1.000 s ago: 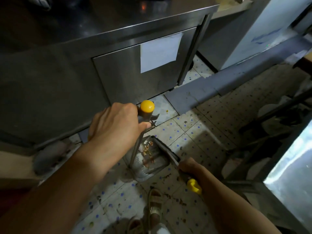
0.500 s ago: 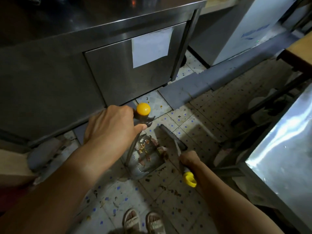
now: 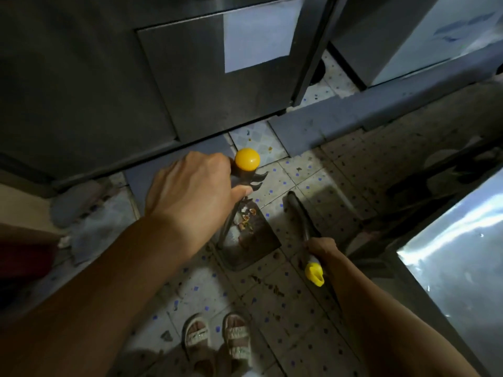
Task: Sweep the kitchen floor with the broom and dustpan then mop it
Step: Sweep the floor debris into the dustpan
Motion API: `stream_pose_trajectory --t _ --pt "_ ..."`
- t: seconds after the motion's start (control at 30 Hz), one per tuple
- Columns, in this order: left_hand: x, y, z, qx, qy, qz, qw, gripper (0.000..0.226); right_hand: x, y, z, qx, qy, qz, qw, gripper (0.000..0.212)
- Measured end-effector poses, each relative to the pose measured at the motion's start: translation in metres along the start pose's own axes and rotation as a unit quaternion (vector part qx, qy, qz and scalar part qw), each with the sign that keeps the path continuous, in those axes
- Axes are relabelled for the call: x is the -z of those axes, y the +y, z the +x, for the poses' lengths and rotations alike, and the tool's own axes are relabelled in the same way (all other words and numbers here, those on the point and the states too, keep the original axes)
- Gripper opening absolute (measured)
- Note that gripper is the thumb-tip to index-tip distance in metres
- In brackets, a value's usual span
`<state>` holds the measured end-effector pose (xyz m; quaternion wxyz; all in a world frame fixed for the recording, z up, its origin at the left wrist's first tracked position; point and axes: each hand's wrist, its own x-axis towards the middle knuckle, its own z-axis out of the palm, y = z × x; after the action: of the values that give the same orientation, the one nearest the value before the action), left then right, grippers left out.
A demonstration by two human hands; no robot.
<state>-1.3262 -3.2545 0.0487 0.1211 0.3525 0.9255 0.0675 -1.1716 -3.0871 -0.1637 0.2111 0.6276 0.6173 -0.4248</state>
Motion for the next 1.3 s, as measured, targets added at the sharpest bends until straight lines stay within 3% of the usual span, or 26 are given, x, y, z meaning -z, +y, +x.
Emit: stream_pose_trajectory --t 0.6,0.77,0.87,1.0,1.3 --pt "0.002 -0.084 -0.097 0.053 0.005 0.009 0.999 0.048 -0.117 -0.004 -0.096 0.036 -0.096 0.037 0.994 0.039" --pt "0.006 -0.114 -0.13 0.066 0.012 0.018 0.998 0.051 -0.152 -0.002 -0.133 0.018 -0.113 0.048 0.992 0.026" --pt "0.008 -0.129 -0.149 0.067 0.021 0.019 0.997 0.051 -0.173 0.004 -0.15 0.01 -0.109 0.082 0.991 0.035" --pt "0.01 -0.144 -0.17 0.074 0.025 0.003 0.997 0.051 -0.191 0.014 -0.168 0.022 -0.093 0.03 0.995 0.036" --pt "0.014 -0.135 -0.204 0.053 0.01 0.005 0.999 0.041 -0.173 0.044 -0.206 0.032 -0.043 -0.025 0.998 0.037"
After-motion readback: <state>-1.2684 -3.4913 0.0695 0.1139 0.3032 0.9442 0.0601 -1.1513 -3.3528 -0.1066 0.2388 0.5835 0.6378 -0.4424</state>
